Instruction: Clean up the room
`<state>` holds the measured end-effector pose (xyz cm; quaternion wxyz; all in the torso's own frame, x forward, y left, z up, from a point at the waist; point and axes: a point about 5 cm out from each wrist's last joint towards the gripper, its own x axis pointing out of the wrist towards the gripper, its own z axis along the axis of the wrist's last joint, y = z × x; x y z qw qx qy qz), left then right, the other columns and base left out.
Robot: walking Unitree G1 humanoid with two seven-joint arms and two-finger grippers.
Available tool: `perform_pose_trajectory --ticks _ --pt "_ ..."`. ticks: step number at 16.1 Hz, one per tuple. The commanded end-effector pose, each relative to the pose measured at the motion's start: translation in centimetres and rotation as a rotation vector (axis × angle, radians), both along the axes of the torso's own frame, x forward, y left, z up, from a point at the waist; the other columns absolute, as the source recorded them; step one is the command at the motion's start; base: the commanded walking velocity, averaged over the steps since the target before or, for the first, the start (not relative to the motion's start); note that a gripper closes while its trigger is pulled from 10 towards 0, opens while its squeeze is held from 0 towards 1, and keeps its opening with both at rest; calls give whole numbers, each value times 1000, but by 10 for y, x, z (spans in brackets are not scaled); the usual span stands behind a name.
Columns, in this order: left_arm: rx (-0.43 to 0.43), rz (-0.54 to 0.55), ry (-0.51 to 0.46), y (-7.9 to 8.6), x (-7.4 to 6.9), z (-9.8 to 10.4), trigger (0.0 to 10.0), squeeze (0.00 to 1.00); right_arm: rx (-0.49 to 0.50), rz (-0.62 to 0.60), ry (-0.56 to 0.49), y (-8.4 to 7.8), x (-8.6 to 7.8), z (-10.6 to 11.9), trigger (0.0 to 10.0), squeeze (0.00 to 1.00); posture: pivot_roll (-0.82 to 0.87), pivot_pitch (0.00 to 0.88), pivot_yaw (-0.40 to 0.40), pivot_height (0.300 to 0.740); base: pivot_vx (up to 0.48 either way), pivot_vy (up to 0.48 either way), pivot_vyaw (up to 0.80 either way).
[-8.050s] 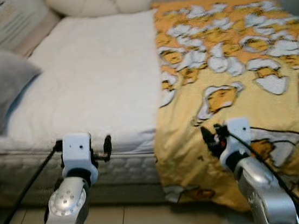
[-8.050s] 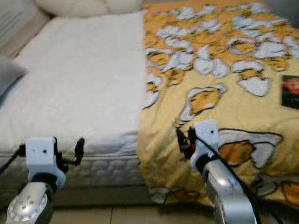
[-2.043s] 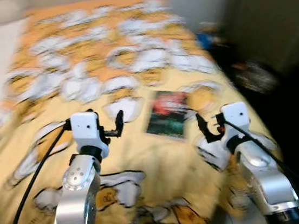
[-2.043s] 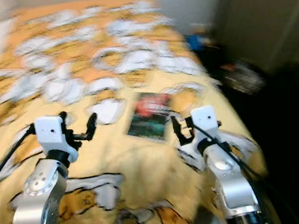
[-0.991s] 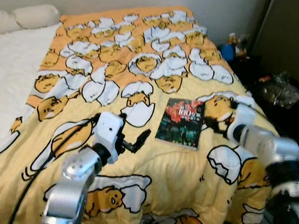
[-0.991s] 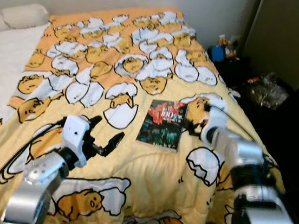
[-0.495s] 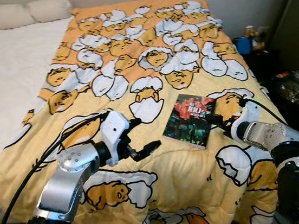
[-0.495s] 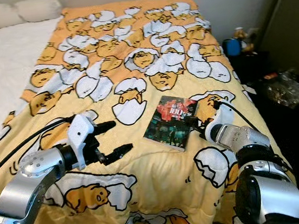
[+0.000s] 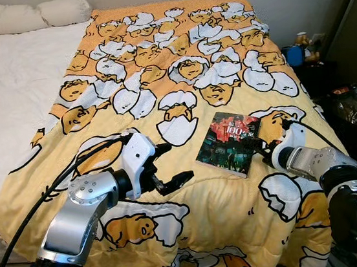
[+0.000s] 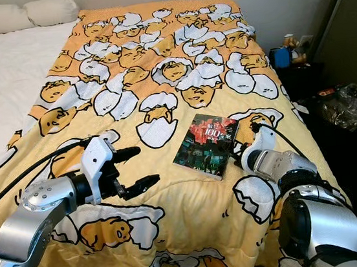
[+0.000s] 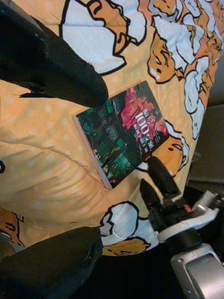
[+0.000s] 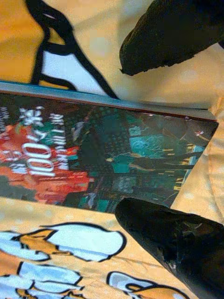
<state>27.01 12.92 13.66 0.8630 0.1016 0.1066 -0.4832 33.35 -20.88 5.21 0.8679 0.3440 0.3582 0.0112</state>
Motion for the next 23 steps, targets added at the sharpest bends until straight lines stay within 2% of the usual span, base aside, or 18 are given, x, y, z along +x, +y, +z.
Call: perform_pose_trajectory --ticks 1,2,5,8,14,17,20,23 --pt "8 -13 6 0 -3 0 10000 0 14 -10 -21 1 4 4 10000 0 47 0 30 740 0 0 0" --pt "6 -19 6 -1 -4 0 10000 0 51 -26 -28 4 4 3 10000 0 49 3 47 740 0 0 0" --pt "-40 -5 -38 -5 -3 3 10000 0 77 -33 -48 7 3 0 10000 0 62 21 41 740 0 0 0" --pt "-40 -14 -38 -6 -5 3 10000 0 126 -51 -76 9 5 3 10000 0 70 23 31 740 0 0 0" --pt "-41 -9 -39 -6 -9 1 10000 0 123 -65 -27 18 0 -8 10000 0 86 13 23 740 0 0 0" --pt "-26 -18 -37 -7 -11 0 10000 0 98 -79 20 18 -10 -21 10000 0 99 21 27 740 0 0 0" --pt "-24 -23 -37 -6 -12 1 10000 0 133 -119 18 17 -13 -26 10000 0 111 34 40 740 0 0 0" --pt "-15 -30 -36 -6 -12 2 10000 0 133 -91 22 23 -20 -34 10000 0 138 62 46 740 0 0 0"
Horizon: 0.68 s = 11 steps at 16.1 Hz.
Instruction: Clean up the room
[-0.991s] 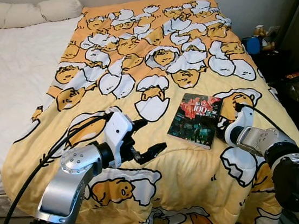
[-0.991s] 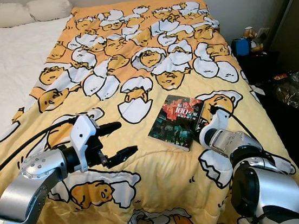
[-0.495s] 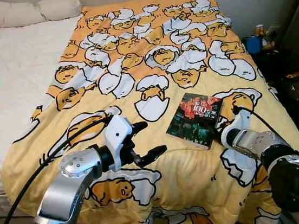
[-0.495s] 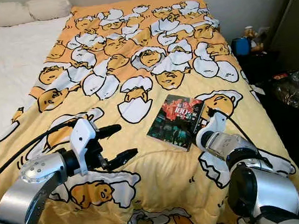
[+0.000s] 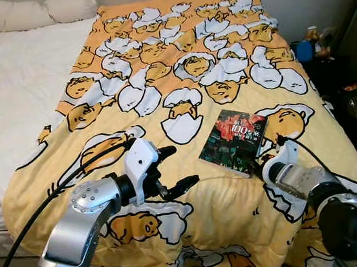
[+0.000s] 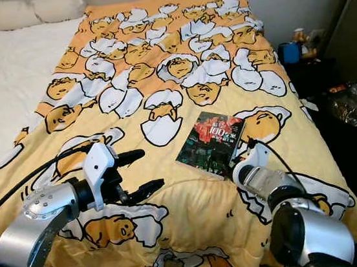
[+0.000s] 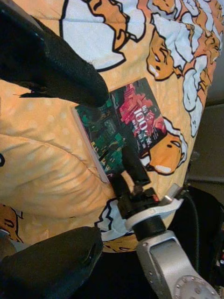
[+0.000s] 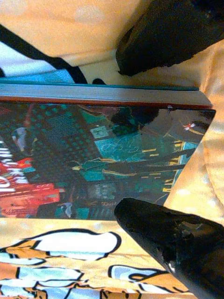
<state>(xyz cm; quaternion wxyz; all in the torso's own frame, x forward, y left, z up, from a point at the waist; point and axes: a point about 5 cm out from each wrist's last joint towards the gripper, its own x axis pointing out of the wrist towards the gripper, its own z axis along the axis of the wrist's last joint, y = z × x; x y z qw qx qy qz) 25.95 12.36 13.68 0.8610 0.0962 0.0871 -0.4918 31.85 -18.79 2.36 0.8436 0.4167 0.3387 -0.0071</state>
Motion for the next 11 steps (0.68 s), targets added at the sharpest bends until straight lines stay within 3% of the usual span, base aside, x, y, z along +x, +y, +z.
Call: perform_pose_trajectory --ticks 1,3,6,10,11 --pt "13 -2 -18 0 0 4 10000 0 79 -52 -44 2 1 0 10000 0 144 69 43 740 0 0 0" --pt "6 13 -27 1 1 6 10000 0 178 -133 -134 -1 11 13 10000 0 155 78 40 740 0 0 0" --pt "-2 35 -40 2 3 8 10000 0 247 -166 -233 -1 22 30 10000 0 163 78 25 740 0 0 0" --pt "-4 50 -40 4 0 6 10000 0 262 -212 -249 0 28 35 10000 0 171 85 20 740 0 0 0" --pt "-4 50 -39 3 0 5 10000 0 259 -221 -244 1 28 34 8706 0 172 86 19 740 0 0 0"
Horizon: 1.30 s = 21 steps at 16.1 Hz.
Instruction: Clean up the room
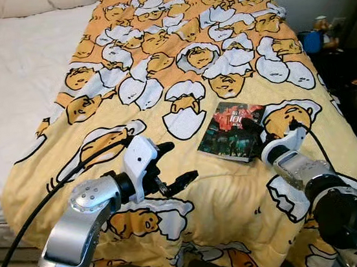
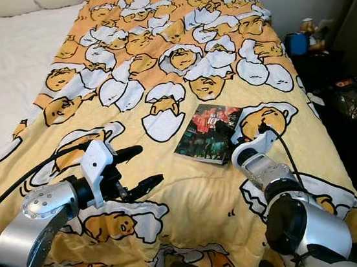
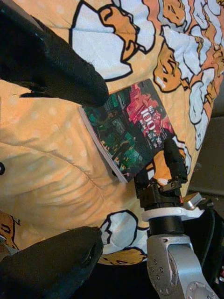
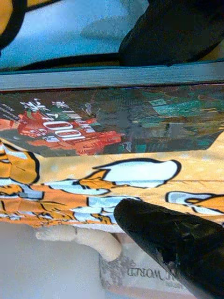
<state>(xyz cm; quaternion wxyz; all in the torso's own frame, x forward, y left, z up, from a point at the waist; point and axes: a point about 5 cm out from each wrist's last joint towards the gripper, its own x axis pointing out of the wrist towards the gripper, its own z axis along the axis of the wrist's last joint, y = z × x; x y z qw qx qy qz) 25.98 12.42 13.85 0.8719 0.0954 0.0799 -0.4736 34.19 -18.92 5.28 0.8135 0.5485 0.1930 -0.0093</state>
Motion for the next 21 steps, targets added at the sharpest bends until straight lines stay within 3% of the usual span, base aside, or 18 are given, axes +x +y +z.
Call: perform_pose_trajectory --ticks 1,2,3,21 --pt "4 10 -22 2 -1 4 10000 0 20 -23 -10 3 4 4 4627 0 175 87 19 740 0 0 0" --pt "4 11 -21 2 -1 4 10000 0 21 -38 3 3 4 3 1451 0 179 88 19 740 0 0 0" --pt "6 12 -21 2 -1 4 10000 0 19 -44 13 3 3 2 0 0 181 88 21 740 0 0 0" --pt "21 12 -30 3 1 6 10000 0 -43 -10 73 12 -1 -7 0 0 188 69 19 740 0 0 0"
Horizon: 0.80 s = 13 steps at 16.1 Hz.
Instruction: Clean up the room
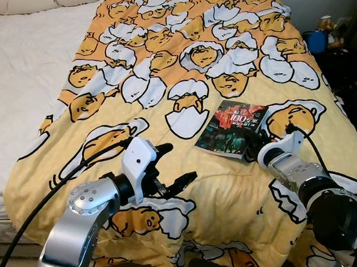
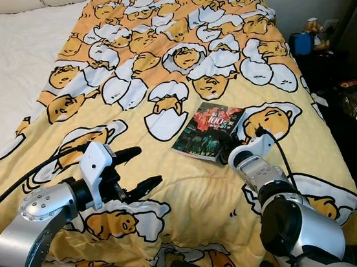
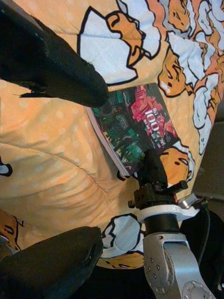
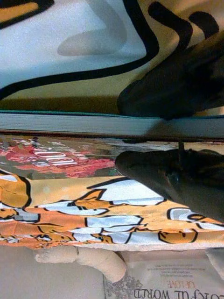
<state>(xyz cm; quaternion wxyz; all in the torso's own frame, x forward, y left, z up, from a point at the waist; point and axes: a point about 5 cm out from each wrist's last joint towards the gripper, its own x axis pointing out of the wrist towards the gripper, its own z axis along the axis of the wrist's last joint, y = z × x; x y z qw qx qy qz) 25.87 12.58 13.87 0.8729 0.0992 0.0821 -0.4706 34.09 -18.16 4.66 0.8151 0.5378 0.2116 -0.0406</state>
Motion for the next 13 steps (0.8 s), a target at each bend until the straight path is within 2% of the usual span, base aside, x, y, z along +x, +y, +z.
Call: perform_pose_trajectory --ticks 1,3,7,11,13 --pt "12 6 -29 2 2 6 10000 0 -13 14 8 4 0 -1 0 0 189 66 19 740 0 0 0" --pt "11 14 -34 2 3 6 10000 0 -63 25 8 2 0 -1 0 0 187 44 13 740 0 0 0" --pt "-9 52 -55 4 10 8 10000 0 -67 0 -23 -4 5 7 0 0 165 0 1 740 0 0 0" --pt "-38 169 -113 15 20 7 10000 0 -137 64 -169 -1 16 25 0 0 117 0 12 740 0 0 0" --pt "-96 266 -170 21 26 10 10000 0 -159 106 -246 -1 20 34 0 0 86 0 28 740 0 0 0"
